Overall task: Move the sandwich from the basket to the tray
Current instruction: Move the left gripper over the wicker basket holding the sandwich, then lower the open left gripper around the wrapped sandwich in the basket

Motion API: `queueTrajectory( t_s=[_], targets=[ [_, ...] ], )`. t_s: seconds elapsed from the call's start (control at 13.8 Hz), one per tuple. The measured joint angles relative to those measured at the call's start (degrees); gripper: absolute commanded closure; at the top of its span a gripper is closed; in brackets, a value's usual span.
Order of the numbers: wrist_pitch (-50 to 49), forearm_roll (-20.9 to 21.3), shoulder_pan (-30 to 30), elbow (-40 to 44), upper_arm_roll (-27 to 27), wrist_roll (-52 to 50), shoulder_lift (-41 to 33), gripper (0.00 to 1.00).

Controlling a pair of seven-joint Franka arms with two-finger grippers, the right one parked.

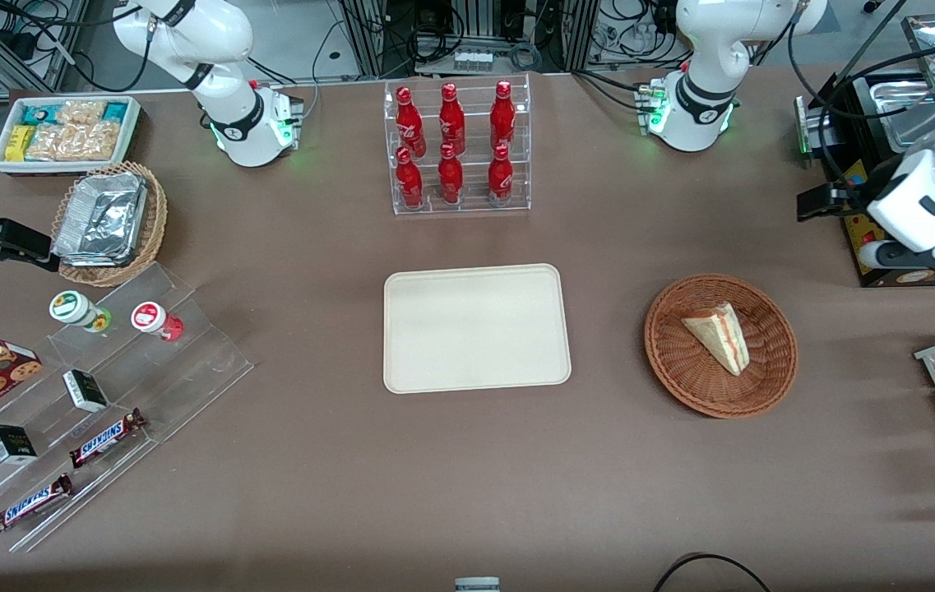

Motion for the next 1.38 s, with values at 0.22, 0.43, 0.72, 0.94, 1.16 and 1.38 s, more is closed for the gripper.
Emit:
queueTrajectory(
  t_s=[0.22, 0.43, 0.72, 0.94, 1.16, 1.38],
  targets=[
    [0.3, 0.0, 0.0, 0.0, 0.2, 0.0, 0.0, 0.00],
    [1.6, 0.0, -0.1, -0.5, 0.1, 0.0, 0.2, 0.00],
    [7.2, 0.0, -0.1, -6.0, 0.1, 0.0, 0.6, 0.00],
    [13.7, 0.0, -0.1, -12.0, 0.1, 0.0, 0.9, 0.00],
    [20.8, 0.0, -0.1, -18.3, 0.2, 0.0, 1.0, 0.00],
    [26.1, 0.0, -0.1, -22.9, 0.2, -2.1, 1.0, 0.00]
  ],
)
